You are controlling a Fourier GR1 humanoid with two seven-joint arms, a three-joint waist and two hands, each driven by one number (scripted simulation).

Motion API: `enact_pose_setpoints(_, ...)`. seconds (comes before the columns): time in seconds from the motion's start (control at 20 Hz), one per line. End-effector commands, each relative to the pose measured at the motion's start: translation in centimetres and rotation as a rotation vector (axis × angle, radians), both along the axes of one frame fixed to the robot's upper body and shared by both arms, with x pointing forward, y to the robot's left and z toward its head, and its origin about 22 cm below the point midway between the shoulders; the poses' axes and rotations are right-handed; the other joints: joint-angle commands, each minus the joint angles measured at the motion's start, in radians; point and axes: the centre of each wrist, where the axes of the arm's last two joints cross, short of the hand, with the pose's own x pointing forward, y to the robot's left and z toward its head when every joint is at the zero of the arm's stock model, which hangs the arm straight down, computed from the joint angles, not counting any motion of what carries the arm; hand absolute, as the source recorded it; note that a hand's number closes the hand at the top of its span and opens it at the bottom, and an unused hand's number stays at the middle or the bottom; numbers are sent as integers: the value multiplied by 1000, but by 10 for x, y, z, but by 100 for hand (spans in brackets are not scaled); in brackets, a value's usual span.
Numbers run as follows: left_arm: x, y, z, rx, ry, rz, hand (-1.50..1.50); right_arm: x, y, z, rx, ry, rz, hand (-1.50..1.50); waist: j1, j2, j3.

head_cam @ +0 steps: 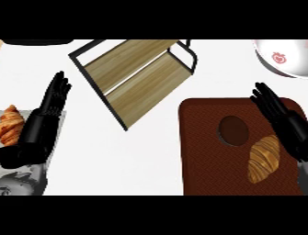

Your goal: Pick the cupcake from the tray and place it in the tiered shelf

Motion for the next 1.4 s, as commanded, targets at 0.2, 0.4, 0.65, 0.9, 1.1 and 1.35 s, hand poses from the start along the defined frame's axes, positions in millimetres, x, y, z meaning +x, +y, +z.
enact_pose_setpoints(0.2,-34,50,-71,-88,459,244,0,-23,-82,26,-215,-177,-715,150,-100,-38,-8)
enact_pose_setpoints(0.4,-53,60,-94,-169,624,303,0,-87,-130,-28,-339,213,-1111,150,-131,-27,-9)
enact_pose_setpoints(0.65,-38,57,-93,-189,677,226,0,-135,-60,-44,-276,130,-1172,-150,-58,-34,-1)
enact_pose_setpoints(0.9,-32,59,-100,-177,688,207,0,-165,-20,2,-283,129,-948,-150,-41,-30,-3)
enact_pose_setpoints(1.1,-23,61,-81,-180,687,192,0,-175,2,32,-329,192,-884,-150,-6,-26,-1)
enact_pose_setpoints(1.35,-14,56,-84,-175,670,169,0,-167,12,74,-416,313,-838,-150,13,-20,-2)
